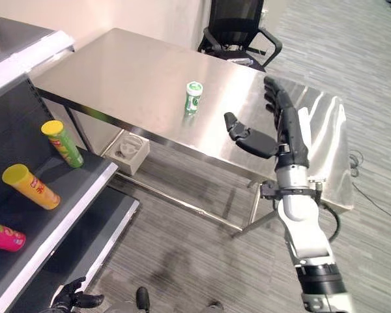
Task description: Put the goods on the table back onto the shelves and tidy them up.
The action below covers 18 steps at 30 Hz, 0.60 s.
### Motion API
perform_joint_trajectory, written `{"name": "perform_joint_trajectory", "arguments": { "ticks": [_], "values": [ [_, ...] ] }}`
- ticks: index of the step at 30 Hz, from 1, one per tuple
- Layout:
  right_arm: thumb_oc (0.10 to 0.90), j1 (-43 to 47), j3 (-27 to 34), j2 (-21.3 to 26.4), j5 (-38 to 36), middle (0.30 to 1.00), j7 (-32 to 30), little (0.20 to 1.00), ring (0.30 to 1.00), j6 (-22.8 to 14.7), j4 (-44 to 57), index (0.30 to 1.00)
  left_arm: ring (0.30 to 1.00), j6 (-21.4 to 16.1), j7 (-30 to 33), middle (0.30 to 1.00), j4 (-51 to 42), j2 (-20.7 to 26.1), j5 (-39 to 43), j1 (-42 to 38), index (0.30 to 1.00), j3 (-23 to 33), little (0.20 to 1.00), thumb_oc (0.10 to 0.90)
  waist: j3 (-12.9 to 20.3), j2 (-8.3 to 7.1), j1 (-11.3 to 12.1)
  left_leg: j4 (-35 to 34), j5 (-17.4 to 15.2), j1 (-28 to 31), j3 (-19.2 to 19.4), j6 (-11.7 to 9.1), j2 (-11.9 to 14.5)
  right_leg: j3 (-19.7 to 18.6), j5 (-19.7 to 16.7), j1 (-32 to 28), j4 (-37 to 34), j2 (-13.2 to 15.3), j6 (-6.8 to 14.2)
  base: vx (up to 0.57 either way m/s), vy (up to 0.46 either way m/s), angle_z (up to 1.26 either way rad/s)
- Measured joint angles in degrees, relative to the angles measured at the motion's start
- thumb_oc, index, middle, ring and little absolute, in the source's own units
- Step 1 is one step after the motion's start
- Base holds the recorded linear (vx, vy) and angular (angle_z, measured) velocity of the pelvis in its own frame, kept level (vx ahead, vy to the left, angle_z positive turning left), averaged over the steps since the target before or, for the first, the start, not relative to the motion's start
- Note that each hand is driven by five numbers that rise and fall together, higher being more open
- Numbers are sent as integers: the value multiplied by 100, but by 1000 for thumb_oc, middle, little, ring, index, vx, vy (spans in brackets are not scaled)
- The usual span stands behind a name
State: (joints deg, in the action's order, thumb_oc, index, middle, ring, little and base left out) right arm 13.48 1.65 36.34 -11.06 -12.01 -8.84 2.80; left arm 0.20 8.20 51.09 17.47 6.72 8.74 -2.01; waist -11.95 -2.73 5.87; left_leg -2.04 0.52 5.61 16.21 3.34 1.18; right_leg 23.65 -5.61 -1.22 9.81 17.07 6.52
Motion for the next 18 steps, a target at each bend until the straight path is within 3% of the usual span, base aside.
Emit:
{"name": "perform_joint_trajectory", "arguments": {
  "ticks": [1, 2, 3, 4, 5, 6, 8, 9, 10, 11, 14, 18],
  "values": [
    [800, 5, 91, 63, 58, 900, 43, 900, 900, -46, -22, 900, 900, 23, -16, 900, 92, -152, -15, -115, 900, 23, 900, 800, -37, 250, -13, -155, -96, 86, -413, -246, 224, -570, 485, 686, 1031, 58, 576, 85, -57, 4],
    [800, -400, 378, 85, 87, 900, 32, 900, 900, -66, 145, 900, 900, 73, -9, 900, 145, -177, -15, -245, 900, -10, 900, 800, -30, 296, -71, -92, -78, -41, -570, -244, 289, -1160, 760, 857, 396, -30, 874, 89, -56, 55],
    [800, -472, 328, 55, 87, 900, -8, 900, 900, 101, 107, 900, 900, 3, -4, 900, 125, -76, -14, -157, 900, 41, 900, 800, -67, 94, -308, -207, 71, 47, -703, -401, 249, -1271, 115, 900, -716, 146, 561, 96, -56, 79],
    [800, -494, 243, 4, 89, 900, -17, 900, 900, 138, 25, 900, 900, 2, -24, 900, 118, 57, -14, -81, 900, 39, 900, 800, -47, -148, -350, -301, 74, 187, -731, -483, 166, -1274, -342, 913, -749, 186, 386, 96, -56, 66],
    [800, -622, 233, -51, 99, 900, -17, 900, 900, 143, 9, 900, 900, 0, -16, 900, 93, 210, -22, -3, 900, 23, 900, 800, 83, -422, -359, -321, -58, 220, -777, -595, 139, -1318, -80, 866, -816, 188, 509, 0, 0, 46],
    [800, -749, 265, -109, 108, 900, -20, 900, 900, 137, -6, 900, 900, -9, -9, 900, 150, 322, -59, 22, 900, 12, 900, 800, 219, -658, -362, -302, -89, 216, -885, -728, 59, -1484, -202, 801, -986, 129, 493, 0, 0, 40],
    [800, -625, 292, -105, 106, 900, -65, 900, 900, 152, -27, 900, 900, 1, -29, 900, 194, 218, -114, 4, 900, -54, 900, 800, 225, -582, -318, -61, -145, 80, -879, -655, 275, -1367, -260, 802, -1059, -93, 452, 0, 0, 8],
    [800, -527, 305, -99, 107, 900, -66, 900, 900, 152, -20, 900, 900, 4, -46, 900, 182, 132, -126, 29, 900, -116, 900, 800, 237, -497, -325, 52, -195, -14, -882, -697, 402, -1337, -294, 793, -1170, -236, 416, 0, 0, -9],
    [800, -465, 336, -92, 107, 900, -73, 900, 900, 152, -20, 900, 900, 5, -81, 900, 183, -3, -126, 109, 900, -149, 900, 800, 231, -436, -331, 19, -231, -38, -886, -874, 506, -1320, -662, 755, -1331, -359, 281, 0, 0, -10],
    [800, -465, 333, -96, 107, 900, -74, 900, 900, 160, -28, 900, 900, 2, -71, 900, 165, -59, -117, 120, 900, -123, 900, 800, 226, -393, -314, -61, -211, 8, -872, -922, 553, -1309, -720, 694, -1432, -425, 233, 0, 0, -5],
    [800, -464, 327, -94, 107, 900, -68, 900, 900, 164, -26, 900, 900, 4, -88, 900, 168, -76, -126, 100, 900, -126, 900, 800, 162, -301, -324, -243, -152, 203, -818, -1021, 585, -1301, -833, 559, -1501, -483, 121, 0, 0, -7],
    [800, -464, 321, -95, 108, 900, -68, 900, 900, 164, -26, 900, 900, 4, -89, 900, 170, -73, -127, 57, 900, -14, 900, 800, 158, -300, -329, -285, -193, 322, -720, -1027, 500, -1278, -939, 534, -1501, -426, -14, 0, 0, -10]
  ]
}}
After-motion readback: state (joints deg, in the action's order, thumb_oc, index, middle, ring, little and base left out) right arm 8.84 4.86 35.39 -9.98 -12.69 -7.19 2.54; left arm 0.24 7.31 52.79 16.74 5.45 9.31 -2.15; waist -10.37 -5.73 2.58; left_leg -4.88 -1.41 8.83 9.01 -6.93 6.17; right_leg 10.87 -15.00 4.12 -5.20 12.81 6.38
